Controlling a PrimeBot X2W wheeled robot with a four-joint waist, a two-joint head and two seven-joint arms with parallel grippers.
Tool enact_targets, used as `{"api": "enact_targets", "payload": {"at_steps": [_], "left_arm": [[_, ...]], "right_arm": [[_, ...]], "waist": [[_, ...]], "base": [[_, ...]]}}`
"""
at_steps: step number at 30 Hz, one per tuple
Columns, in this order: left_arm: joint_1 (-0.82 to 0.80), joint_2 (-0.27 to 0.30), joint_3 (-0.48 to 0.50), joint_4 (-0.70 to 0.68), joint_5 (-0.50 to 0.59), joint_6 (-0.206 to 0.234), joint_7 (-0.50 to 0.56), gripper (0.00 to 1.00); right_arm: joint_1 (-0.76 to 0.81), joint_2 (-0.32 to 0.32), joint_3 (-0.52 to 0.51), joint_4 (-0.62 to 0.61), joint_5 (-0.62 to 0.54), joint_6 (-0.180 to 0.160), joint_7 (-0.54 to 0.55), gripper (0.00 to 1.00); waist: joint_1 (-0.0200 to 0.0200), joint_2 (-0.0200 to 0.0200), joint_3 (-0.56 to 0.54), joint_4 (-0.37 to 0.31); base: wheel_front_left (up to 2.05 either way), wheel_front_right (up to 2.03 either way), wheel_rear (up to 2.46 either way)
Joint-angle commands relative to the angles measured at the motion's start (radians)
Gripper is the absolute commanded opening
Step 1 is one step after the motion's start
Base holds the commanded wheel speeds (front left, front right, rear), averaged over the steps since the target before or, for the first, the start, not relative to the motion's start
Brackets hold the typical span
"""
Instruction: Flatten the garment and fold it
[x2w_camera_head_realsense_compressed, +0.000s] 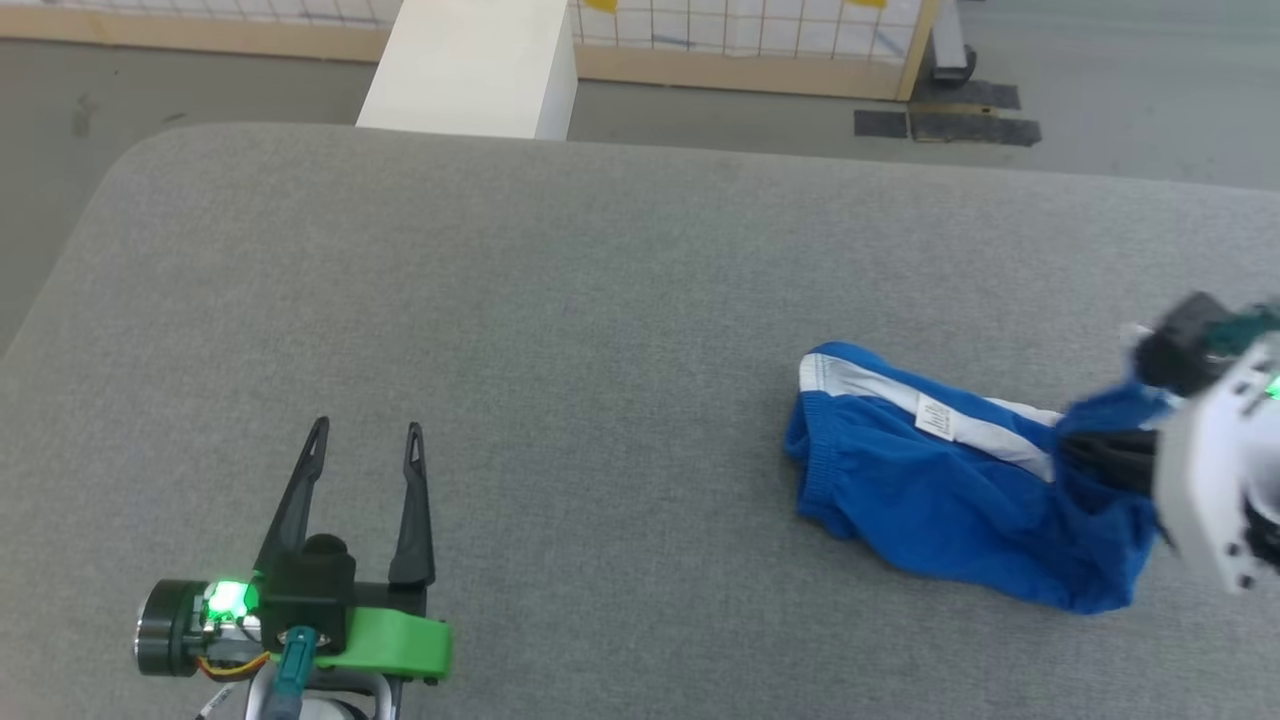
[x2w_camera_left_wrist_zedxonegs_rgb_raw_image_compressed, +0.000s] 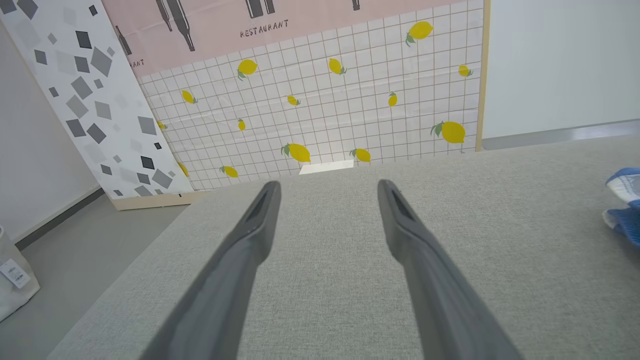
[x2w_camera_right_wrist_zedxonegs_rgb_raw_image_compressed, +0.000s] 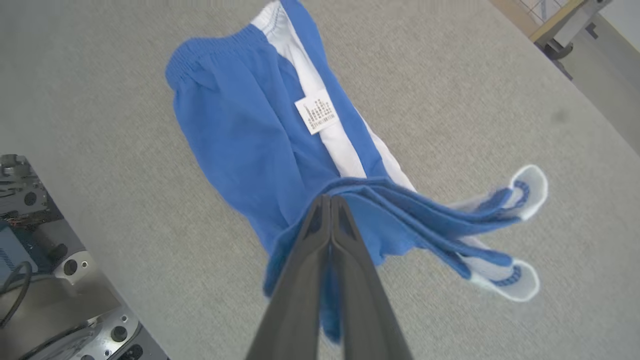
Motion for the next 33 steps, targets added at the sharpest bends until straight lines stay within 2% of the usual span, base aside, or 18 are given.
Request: {"api": "enact_targets", "payload": {"at_steps": [1,10,18,22,26,27,28,33], "left_arm": [[-0.021,-0.003,-0.005,0.004,-0.011,-0.002,-0.004,1.0],[-0.07,-0.021,-0.031,0.017,-0.015,-0.007,-0.004,1.0],[-0.091,-0.031,-0.035,0.024,-0.02,-0.006,-0.004,1.0],[-0.097,-0.034,-0.035,0.029,-0.022,-0.005,-0.004,1.0],[-0.087,-0.029,-0.023,0.033,-0.023,-0.001,-0.004,1.0],[-0.083,-0.027,-0.02,0.035,-0.023,0.0,-0.004,1.0],[-0.078,-0.026,-0.017,0.038,-0.023,0.001,-0.004,1.0],[-0.051,-0.015,-0.001,0.046,-0.025,0.006,-0.004,1.0]], "right_arm": [[-0.022,0.039,-0.009,-0.003,-0.02,-0.002,0.015,0.0],[-0.098,0.222,0.016,0.053,-0.087,-0.002,0.099,0.0],[-0.113,0.361,0.122,0.256,-0.1,-0.002,0.151,0.0],[-0.103,0.399,0.145,0.308,-0.082,-0.002,0.111,0.0],[-0.109,0.408,0.159,0.324,-0.086,-0.002,0.047,0.0],[-0.11,0.407,0.159,0.324,-0.086,-0.002,0.029,0.41],[-0.112,0.402,0.163,0.316,-0.095,-0.002,0.001,1.0],[-0.119,0.361,0.142,0.278,-0.138,-0.002,-0.146,1.0]], "waist": [[0.0,-0.0001,0.021,0.019],[0.0,-0.0001,0.075,0.079],[0.0,-0.0001,0.108,0.107],[0.0,-0.0001,0.108,0.11],[0.0,-0.0001,0.086,0.091],[0.0,-0.0001,0.079,0.086],[0.0,-0.0001,0.067,0.078],[0.0,-0.0001,0.015,0.035]], "base": [[0.0,0.0,0.0],[0.0,0.0,0.0],[0.0,0.0,0.0],[0.0,0.0,0.0],[0.0,0.0,0.0],[0.0,0.0,0.0],[0.0,0.0,0.0],[0.0,0.0,0.0]]}}
